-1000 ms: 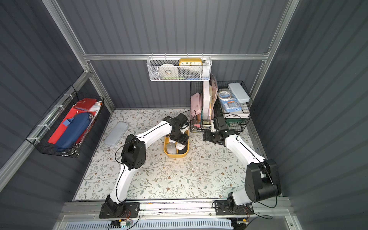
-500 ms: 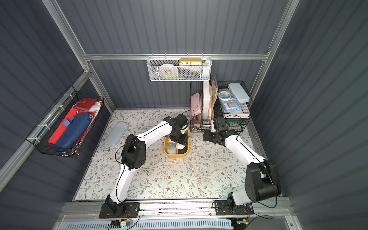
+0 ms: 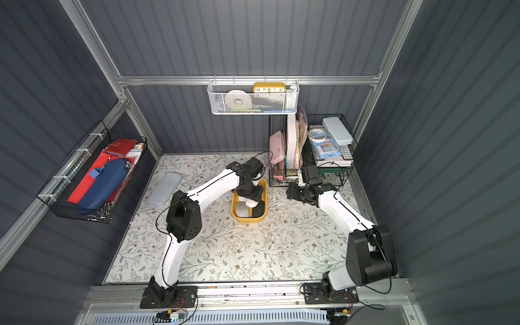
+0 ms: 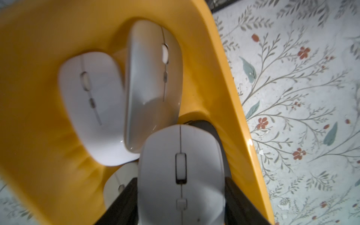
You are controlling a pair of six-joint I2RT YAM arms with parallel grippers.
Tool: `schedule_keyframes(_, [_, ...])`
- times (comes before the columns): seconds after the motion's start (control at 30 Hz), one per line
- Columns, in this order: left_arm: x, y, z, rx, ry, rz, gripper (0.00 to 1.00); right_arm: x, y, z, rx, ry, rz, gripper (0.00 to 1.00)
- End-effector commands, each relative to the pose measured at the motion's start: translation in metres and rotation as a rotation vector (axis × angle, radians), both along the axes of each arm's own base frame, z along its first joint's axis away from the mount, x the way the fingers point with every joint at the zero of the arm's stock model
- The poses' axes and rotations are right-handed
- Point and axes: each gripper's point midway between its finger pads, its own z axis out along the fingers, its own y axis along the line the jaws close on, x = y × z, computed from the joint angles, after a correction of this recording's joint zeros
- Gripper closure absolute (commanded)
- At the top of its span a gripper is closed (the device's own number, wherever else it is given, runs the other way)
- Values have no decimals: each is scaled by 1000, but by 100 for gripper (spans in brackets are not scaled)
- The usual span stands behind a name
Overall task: Take out the mouse from the storage box
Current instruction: Pick up the mouse from the storage box, then place the mouse at the center of the board.
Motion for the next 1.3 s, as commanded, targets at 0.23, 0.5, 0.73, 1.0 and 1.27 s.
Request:
schedule_keyframes(0.23, [-51,69,67,-10,-18,319,76,-1,10,4,58,-15,17,36])
schedule_keyframes(0.5, [-117,128,48,-36,69,538,78,-3,17,6,92,-13,34,36])
schedule_keyframes(0.73, [-130,154,2,-21,164,611,74,-6,20,6,88,-14,49,36])
schedule_keyframes(1.0, [-158,158,-52,37,279,589,72,-6,20,6,81,-14,52,36])
schedule_keyframes(1.27, [-171,160,-83,74,339,519,55,-5,20,4,71,-2,55,36])
